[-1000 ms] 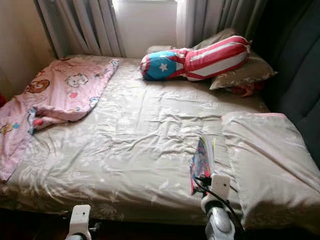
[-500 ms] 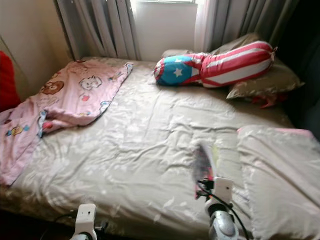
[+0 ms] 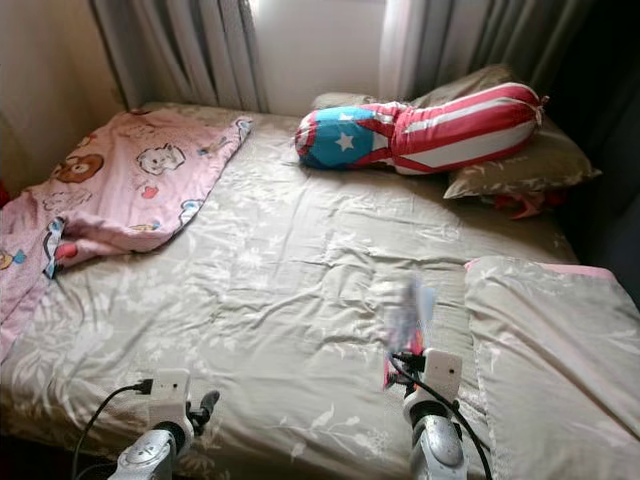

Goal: Clean up the room

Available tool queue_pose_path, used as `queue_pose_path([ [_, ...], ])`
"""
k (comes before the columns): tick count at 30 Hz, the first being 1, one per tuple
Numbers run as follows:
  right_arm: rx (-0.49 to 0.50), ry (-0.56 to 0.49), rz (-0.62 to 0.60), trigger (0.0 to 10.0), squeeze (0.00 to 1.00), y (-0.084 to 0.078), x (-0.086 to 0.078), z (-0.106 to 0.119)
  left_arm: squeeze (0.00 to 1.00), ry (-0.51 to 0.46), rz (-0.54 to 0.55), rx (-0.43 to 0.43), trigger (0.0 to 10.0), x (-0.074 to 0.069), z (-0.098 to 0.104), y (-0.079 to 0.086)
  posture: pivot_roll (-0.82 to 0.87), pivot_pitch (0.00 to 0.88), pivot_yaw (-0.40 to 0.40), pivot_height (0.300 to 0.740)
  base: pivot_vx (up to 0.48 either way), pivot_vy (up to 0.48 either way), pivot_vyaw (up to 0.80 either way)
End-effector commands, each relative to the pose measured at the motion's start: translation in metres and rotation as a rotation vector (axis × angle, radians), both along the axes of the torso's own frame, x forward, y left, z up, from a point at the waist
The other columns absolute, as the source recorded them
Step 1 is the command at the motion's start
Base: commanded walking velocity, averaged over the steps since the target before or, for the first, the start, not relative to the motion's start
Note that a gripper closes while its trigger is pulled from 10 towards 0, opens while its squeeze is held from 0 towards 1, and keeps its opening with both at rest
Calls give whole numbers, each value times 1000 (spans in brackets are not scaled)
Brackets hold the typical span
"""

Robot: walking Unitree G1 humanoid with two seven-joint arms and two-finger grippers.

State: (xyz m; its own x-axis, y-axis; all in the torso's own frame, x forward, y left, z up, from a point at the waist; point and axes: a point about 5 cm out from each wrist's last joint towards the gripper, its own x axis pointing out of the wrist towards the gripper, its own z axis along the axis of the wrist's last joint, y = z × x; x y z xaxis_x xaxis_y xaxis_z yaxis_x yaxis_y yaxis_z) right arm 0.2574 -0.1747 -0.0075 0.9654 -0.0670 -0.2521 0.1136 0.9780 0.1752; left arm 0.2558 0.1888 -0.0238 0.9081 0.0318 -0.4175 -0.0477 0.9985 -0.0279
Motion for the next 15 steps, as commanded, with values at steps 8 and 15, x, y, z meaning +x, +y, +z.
queue_pose_path([
  [8, -21, -157, 91, 10000, 0, 12, 12, 28, 0, -257, -5, 7, 10000, 13, 34, 8, -102, 0, -31, 740, 0, 0, 0],
  [15, 100, -171, 0, 10000, 0, 14, 14, 38, 0, -363, -26, -13, 10000, 15, 51, -1, -108, 0, -28, 740, 0, 0, 0],
])
